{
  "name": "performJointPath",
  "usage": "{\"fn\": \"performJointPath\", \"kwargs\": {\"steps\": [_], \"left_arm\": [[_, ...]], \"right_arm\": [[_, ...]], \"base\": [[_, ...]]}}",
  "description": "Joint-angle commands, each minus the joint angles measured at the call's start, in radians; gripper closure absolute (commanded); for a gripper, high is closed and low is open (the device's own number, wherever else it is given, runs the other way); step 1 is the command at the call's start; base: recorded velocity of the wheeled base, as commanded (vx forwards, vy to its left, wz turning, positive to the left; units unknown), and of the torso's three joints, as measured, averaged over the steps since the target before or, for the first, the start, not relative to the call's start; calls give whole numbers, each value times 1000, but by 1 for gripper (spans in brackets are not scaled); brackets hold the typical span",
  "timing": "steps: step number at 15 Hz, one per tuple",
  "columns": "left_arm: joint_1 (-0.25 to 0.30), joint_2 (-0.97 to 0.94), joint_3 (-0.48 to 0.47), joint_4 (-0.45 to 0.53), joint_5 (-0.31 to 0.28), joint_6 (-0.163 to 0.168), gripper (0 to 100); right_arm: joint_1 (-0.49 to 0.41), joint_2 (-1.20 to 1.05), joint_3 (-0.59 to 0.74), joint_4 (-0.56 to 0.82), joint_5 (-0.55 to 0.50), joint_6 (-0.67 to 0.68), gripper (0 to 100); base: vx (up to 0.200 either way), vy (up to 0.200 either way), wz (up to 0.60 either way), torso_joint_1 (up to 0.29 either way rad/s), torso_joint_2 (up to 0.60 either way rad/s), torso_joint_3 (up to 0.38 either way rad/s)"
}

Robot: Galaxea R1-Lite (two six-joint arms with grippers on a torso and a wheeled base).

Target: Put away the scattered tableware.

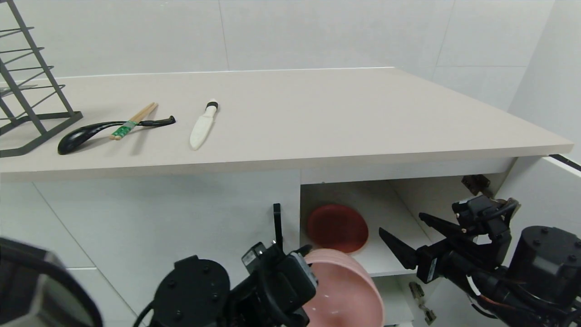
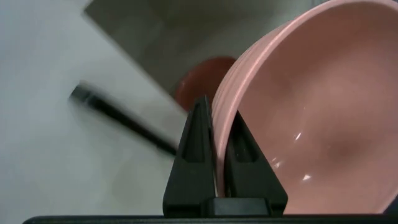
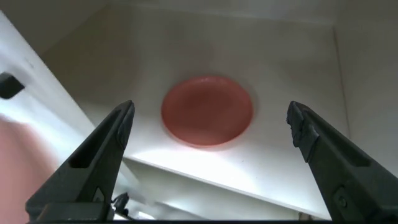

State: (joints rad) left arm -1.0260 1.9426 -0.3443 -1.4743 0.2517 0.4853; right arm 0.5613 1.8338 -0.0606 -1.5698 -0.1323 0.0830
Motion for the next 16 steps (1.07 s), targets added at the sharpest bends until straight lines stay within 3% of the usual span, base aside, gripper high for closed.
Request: {"fn": "performJointPath", "kwargs": {"steps": [1,2,6,14,16], "left_arm": [[-63,231,-88,-97,75,-1,100],[-65,236,-98,-97,81,-2,100],[-63,322,-222,-93,219,-4,100],[-28,473,-512,-95,330,-10,100],[-22,480,-576,-97,336,-37,100]], "right_arm": [[-6,-11,-2,-1,-3,0,0],[-6,-13,-4,-1,-3,0,0],[-14,-13,-5,-1,-4,-2,0],[-27,-11,-1,-1,-3,-2,0],[-27,-8,27,-1,-1,-6,0]], "base": [[0,0,0,0,0,0],[0,0,0,0,0,0],[0,0,0,0,0,0],[0,0,0,0,0,0],[0,0,0,0,0,0]]}}
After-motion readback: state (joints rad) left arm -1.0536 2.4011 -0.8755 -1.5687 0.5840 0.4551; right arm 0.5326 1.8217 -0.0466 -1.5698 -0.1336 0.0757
